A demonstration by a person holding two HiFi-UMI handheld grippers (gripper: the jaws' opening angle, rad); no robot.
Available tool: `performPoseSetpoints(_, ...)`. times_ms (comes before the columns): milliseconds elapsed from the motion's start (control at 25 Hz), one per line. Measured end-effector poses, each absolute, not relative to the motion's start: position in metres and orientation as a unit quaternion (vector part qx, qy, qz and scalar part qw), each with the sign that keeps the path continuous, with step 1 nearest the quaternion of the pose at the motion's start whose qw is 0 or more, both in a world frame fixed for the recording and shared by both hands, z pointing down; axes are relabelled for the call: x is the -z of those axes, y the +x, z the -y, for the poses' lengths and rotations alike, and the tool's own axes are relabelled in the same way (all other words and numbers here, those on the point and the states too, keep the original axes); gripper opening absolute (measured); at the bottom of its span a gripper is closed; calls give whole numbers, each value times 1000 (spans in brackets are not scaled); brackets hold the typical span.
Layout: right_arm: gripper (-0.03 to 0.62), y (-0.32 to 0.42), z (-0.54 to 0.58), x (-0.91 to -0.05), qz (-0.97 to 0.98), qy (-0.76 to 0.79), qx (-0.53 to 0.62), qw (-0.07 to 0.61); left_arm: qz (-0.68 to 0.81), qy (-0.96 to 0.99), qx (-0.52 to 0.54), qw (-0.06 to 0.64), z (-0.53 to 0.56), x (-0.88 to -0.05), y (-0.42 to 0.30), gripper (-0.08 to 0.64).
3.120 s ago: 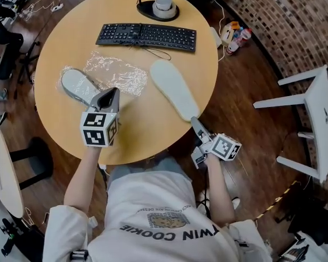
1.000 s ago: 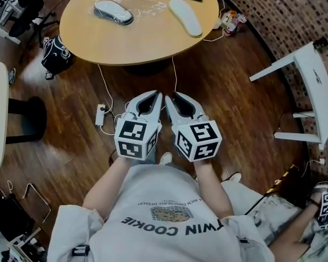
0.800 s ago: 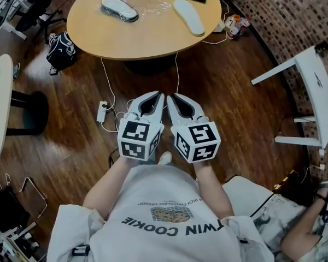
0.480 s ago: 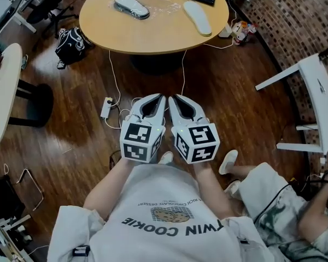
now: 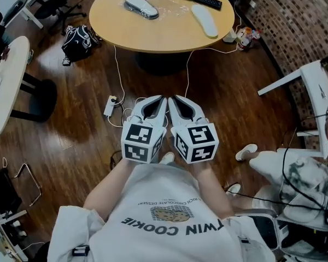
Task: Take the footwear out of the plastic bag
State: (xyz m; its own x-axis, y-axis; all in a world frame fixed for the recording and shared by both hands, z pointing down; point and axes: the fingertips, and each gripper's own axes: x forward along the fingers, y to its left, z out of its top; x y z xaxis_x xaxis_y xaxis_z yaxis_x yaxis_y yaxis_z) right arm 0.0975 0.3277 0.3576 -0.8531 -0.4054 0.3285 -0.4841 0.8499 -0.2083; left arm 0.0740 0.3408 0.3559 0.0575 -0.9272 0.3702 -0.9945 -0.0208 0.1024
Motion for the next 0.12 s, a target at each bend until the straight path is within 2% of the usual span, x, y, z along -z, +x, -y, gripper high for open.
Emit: performPoseSetpoints(120, 26, 96, -338, -358, 952, 231, -143, 139, 679, 707, -99, 168, -350, -356, 74, 6)
